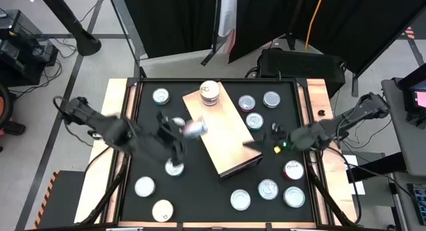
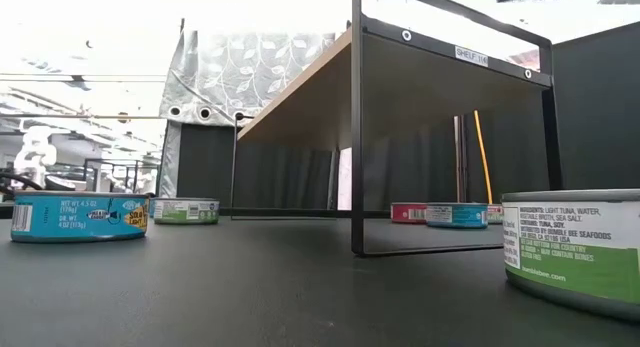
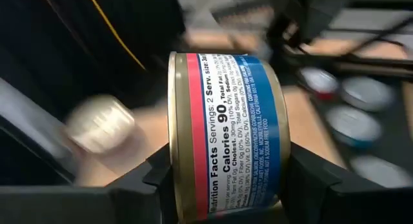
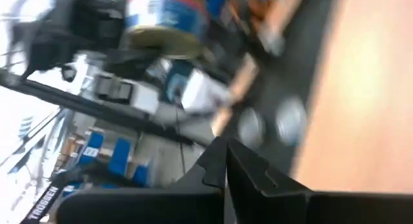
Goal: Stack canned seafood by type on shelf
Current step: Stack the blue-pink tuna can on top of the stacked blue-pink tuna can on the shelf
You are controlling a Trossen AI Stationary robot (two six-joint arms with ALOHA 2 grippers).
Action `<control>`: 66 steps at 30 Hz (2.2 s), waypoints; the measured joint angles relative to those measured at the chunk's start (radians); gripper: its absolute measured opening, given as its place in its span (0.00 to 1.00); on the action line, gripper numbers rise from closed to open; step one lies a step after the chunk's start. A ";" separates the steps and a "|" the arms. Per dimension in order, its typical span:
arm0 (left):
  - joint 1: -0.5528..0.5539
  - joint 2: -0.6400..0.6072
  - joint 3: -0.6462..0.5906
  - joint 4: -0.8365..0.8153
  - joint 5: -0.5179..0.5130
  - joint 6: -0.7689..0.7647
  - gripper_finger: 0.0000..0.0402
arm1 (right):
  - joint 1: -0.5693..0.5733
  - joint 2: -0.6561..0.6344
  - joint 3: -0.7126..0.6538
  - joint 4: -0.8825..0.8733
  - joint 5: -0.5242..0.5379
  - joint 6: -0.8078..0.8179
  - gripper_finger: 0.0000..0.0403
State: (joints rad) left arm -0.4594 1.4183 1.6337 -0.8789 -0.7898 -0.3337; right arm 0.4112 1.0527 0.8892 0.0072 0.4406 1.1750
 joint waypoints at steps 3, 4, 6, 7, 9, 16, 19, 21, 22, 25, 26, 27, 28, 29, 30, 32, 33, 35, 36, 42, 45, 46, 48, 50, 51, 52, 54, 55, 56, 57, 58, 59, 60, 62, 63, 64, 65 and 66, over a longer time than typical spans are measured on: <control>0.101 -0.025 0.019 0.074 -0.012 0.328 0.47 | -0.107 0.001 0.101 0.018 -0.010 -0.310 0.01; 0.132 -0.028 0.019 0.104 -0.011 0.449 0.47 | -0.145 0.005 0.143 0.016 -0.023 -0.418 0.01; 0.194 -0.028 0.018 0.170 -0.008 0.700 0.47 | -0.213 0.016 0.231 -0.009 -0.021 -0.587 0.01; 0.223 -0.028 0.018 0.199 -0.007 0.809 0.47 | -0.244 0.023 0.275 -0.037 -0.018 -0.657 0.01; 0.287 -0.024 0.018 0.252 -0.004 0.964 0.47 | -0.302 0.036 0.359 -0.119 -0.018 -0.762 0.01; 0.504 0.029 0.017 0.278 0.093 1.158 0.47 | -0.452 0.058 0.536 -0.433 -0.016 -0.848 0.01; 0.559 0.071 0.017 0.276 0.200 1.188 0.49 | -0.488 0.057 0.540 -0.489 -0.021 -0.847 0.01; 0.579 0.104 0.017 0.257 0.228 1.232 0.51 | -0.499 0.056 0.540 -0.514 -0.023 -0.847 0.01; 0.586 0.118 0.016 0.248 0.234 1.256 0.51 | -0.504 0.056 0.540 -0.525 -0.024 -0.847 0.01; 0.600 0.154 0.016 0.239 0.236 1.313 0.52 | -0.511 0.055 0.540 -0.566 -0.025 -0.848 0.01; 0.605 0.164 0.016 0.241 0.237 1.317 0.52 | -0.514 0.055 0.540 -0.580 -0.025 -0.848 0.01; 0.610 0.174 0.016 0.239 0.238 1.317 0.52 | -0.517 0.055 0.540 -0.594 -0.026 -0.850 0.01; 0.616 0.185 0.016 0.234 0.242 1.316 0.52 | -0.520 0.055 0.540 -0.601 -0.026 -0.855 0.01; 0.622 0.195 0.016 0.230 0.245 1.316 0.52 | -0.523 0.055 0.540 -0.608 -0.027 -0.859 0.01; 0.629 0.203 0.016 0.228 0.251 1.316 0.53 | -0.525 0.055 0.540 -0.615 -0.026 -0.864 0.01; 0.641 0.209 0.016 0.213 0.270 1.316 0.53 | -0.530 0.055 0.540 -0.623 -0.027 -0.874 0.01; 0.647 0.212 0.016 0.205 0.275 1.317 0.53 | -0.531 0.055 0.540 -0.623 -0.027 -0.876 0.01; 0.656 0.213 0.017 0.187 0.284 1.318 0.53 | -0.536 0.055 0.540 -0.623 -0.027 -0.881 0.01; 0.660 0.214 0.017 0.174 0.286 1.319 0.53 | -0.537 0.055 0.540 -0.623 -0.027 -0.881 0.01; 0.674 0.215 0.016 0.150 0.316 1.313 0.53 | -0.537 0.055 0.540 -0.626 -0.027 -0.907 0.01; 0.676 0.215 0.016 0.132 0.344 1.313 0.53 | -0.543 0.055 0.540 -0.626 -0.027 -0.907 0.01; 0.676 0.215 0.016 0.132 0.345 1.311 0.53 | -0.543 0.055 0.540 -0.626 -0.027 -0.907 0.01; 0.675 0.215 0.016 0.136 0.344 1.309 0.54 | -0.543 0.055 0.540 -0.626 -0.027 -0.907 0.01; 0.675 0.215 0.016 0.134 0.334 1.309 0.55 | -0.544 0.055 0.540 -0.626 -0.027 -0.907 0.01; 0.676 0.215 0.017 0.135 0.333 1.309 0.56 | -0.545 0.055 0.540 -0.626 -0.027 -0.907 0.01; 0.678 0.215 0.017 0.135 0.332 1.309 0.57 | -0.547 0.055 0.540 -0.626 -0.027 -0.906 0.01; 0.680 0.215 0.017 0.136 0.330 1.308 0.60 | -0.549 0.055 0.540 -0.626 -0.027 -0.904 0.01; 0.681 0.215 0.017 0.136 0.330 1.308 0.62 | -0.550 0.055 0.540 -0.626 -0.027 -0.904 0.01; 0.681 0.215 0.017 0.136 0.331 1.308 0.64 | -0.550 0.055 0.540 -0.626 -0.026 -0.904 0.01; 0.681 0.215 0.017 0.136 0.336 1.308 0.66 | -0.550 0.055 0.540 -0.626 -0.026 -0.904 0.01; 0.682 0.215 0.017 0.137 0.343 1.308 0.68 | -0.550 0.055 0.540 -0.626 -0.026 -0.904 0.01; 0.682 0.215 0.017 0.138 0.345 1.308 0.70 | -0.550 0.055 0.540 -0.626 -0.026 -0.904 0.01; 0.682 0.215 0.017 0.138 0.345 1.305 0.72 | -0.550 0.055 0.540 -0.626 -0.027 -0.903 0.01; 0.683 0.215 0.017 0.138 0.346 1.275 0.75 | -0.550 0.055 0.540 -0.626 -0.027 -0.903 0.01; 0.684 0.215 0.017 0.137 0.348 1.258 0.77 | -0.550 0.055 0.540 -0.626 -0.027 -0.903 0.01; 0.686 0.215 0.017 0.133 0.357 1.248 0.79 | -0.550 0.055 0.540 -0.626 -0.027 -0.903 0.01; 0.687 0.215 0.017 0.130 0.368 1.237 0.80 | -0.550 0.055 0.540 -0.626 -0.027 -0.903 0.01; 0.689 0.215 0.017 0.130 0.373 1.219 0.81 | -0.550 0.055 0.540 -0.625 -0.027 -0.903 0.01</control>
State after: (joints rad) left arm 0.2299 1.6329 1.6505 -0.7486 -0.4167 0.8849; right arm -0.1387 1.1076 1.4292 -0.6182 0.4141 0.2718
